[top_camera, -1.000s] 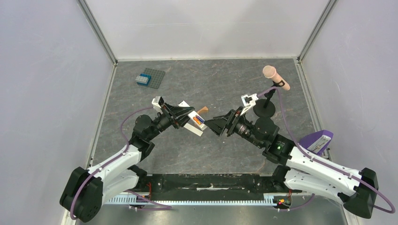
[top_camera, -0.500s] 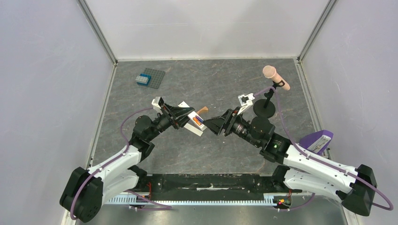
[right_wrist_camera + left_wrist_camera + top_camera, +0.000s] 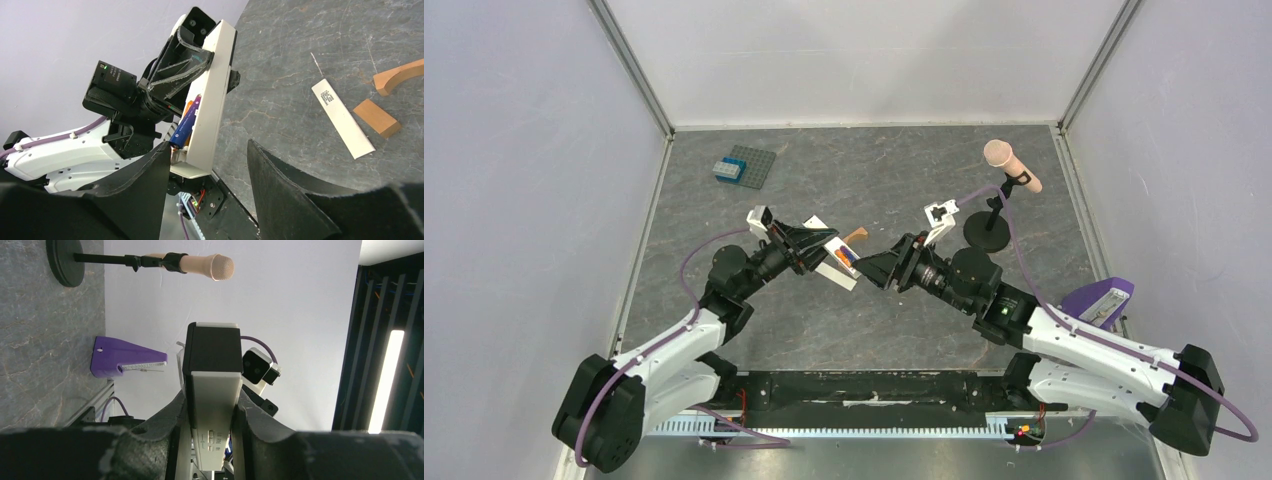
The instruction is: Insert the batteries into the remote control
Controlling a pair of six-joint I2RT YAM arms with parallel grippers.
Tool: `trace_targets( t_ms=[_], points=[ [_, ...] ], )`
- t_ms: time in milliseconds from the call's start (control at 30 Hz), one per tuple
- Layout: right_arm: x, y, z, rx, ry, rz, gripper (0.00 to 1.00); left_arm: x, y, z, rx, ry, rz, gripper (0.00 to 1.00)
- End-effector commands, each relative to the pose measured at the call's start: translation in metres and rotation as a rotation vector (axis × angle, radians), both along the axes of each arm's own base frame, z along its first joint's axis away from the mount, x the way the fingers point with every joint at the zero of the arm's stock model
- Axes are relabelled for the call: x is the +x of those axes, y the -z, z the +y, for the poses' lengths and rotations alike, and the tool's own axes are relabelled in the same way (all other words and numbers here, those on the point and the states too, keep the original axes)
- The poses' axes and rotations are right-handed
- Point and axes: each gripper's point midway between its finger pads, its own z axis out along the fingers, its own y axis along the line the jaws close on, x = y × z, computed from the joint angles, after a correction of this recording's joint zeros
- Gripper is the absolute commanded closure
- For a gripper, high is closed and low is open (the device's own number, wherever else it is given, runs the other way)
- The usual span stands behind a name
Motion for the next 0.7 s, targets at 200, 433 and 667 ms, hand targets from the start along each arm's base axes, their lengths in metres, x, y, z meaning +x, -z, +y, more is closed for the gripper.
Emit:
trace_targets(
  t_ms=[200, 433, 667],
  points=[
    [0.002, 0.000, 0.007, 0.009, -0.005, 0.063, 0.44, -0.034, -0.063, -0.013, -0.005, 0.150, -0.398, 0.98],
    [-0.003, 0.000, 0.008, 0.016, -0.028, 0.082, 0.52, -0.046, -0.075, -0.015, -0.011, 0.199, -0.491, 0.98],
    [-0.005, -0.008, 0.006, 0.034, -0.037, 0.079, 0.48, -0.039, -0.062, -0.016, 0.042, 0.176, -0.455, 0.98]
  ],
)
